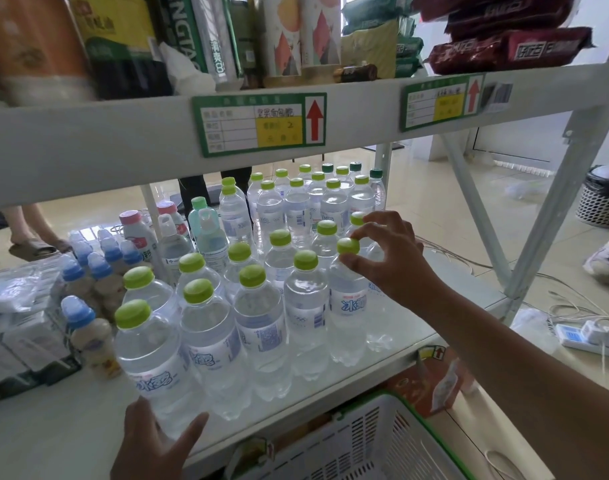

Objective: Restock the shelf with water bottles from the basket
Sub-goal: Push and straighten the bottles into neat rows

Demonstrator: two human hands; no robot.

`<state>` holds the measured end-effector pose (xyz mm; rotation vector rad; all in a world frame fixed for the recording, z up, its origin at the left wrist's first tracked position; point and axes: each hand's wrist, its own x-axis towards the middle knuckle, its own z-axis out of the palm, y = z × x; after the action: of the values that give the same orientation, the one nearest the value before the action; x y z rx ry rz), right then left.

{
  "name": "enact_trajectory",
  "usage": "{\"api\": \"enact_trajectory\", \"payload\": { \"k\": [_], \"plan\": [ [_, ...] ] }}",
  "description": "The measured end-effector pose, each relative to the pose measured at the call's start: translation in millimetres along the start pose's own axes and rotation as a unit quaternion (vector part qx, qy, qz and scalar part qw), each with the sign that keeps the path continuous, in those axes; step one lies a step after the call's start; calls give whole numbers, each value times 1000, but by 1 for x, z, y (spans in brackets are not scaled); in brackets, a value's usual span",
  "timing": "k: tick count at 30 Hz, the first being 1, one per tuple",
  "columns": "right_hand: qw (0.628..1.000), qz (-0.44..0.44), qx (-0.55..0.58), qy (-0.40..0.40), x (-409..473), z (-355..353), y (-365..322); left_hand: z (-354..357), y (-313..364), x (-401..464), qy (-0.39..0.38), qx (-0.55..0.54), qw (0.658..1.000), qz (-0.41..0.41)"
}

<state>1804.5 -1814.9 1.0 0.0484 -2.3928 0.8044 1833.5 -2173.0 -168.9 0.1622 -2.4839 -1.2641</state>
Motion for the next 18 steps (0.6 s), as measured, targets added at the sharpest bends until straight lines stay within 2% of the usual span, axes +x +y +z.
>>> {"api": "enact_trajectory", "payload": {
  "k": [8, 12, 16, 18],
  "plan": [
    [1000, -2, 12, -11, -2, -1, -1, 0, 1, 2, -7, 12, 1000, -2],
    [989, 91, 117, 5, 5, -13, 1, -1, 4, 0, -8, 2, 1000, 1],
    [987, 142, 79, -19, 6, -12, 9, -4, 11, -3, -4, -14, 1000, 14],
    [983, 152, 98, -38, 3, -11, 13, -5, 13, -4, 1, -18, 1000, 16]
  ]
}}
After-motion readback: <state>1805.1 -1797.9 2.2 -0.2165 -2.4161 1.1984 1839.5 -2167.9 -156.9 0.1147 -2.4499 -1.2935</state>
